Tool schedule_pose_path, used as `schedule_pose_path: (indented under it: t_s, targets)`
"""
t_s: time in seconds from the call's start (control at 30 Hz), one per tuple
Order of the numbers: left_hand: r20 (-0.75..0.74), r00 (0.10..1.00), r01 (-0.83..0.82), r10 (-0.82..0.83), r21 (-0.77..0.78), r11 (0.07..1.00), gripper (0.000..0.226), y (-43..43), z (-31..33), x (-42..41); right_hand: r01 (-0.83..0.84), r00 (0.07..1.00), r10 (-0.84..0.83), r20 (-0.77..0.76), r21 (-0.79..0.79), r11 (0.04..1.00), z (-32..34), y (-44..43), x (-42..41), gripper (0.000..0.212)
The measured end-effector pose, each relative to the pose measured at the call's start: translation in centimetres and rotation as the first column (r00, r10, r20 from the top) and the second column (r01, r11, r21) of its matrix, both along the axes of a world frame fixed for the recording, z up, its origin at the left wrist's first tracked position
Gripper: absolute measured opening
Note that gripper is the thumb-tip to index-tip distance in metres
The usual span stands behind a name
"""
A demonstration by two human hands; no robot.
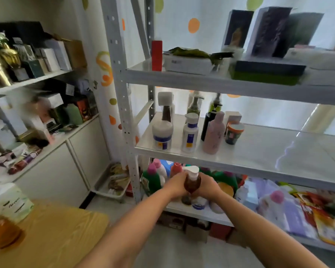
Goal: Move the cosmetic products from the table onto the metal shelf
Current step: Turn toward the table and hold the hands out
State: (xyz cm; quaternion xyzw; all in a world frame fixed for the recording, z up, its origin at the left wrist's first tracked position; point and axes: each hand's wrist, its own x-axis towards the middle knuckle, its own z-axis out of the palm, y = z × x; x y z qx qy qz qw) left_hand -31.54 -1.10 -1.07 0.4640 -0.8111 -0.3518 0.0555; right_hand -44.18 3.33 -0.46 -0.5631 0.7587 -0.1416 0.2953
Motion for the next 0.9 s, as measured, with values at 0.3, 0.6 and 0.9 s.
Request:
schedule_pose_path:
  t_s: [0.3, 0.6, 0.9]
  targets:
    - [-0.134, 0.99, 0.06, -0.051, 0.065, 0.996, 0.046, 3.0, 1.9, -15.3, 0.05, 0.993, -0.061, -0.104, -0.111, 0.993, 2.8, 4.4, -14.1, 0.05]
    - [-0.195, 0.98, -0.034, 0.032, -0.007, 0.999, 0.073, -0.2, 3.4, -21.8, 0.098, 0.991, -0.119, -0.057, -0.281, 0.955, 4.3, 1.7, -19.3, 0.062]
    - [-0.2, 0.977, -0.076, 0.076, 0.008, 0.997, 0.083, -8.4, 0.0, -26.8, 0.056, 0.997, -0.073, -0.04, -0.324, 0.944, 4.8, -3.3, -22.2, 0.07]
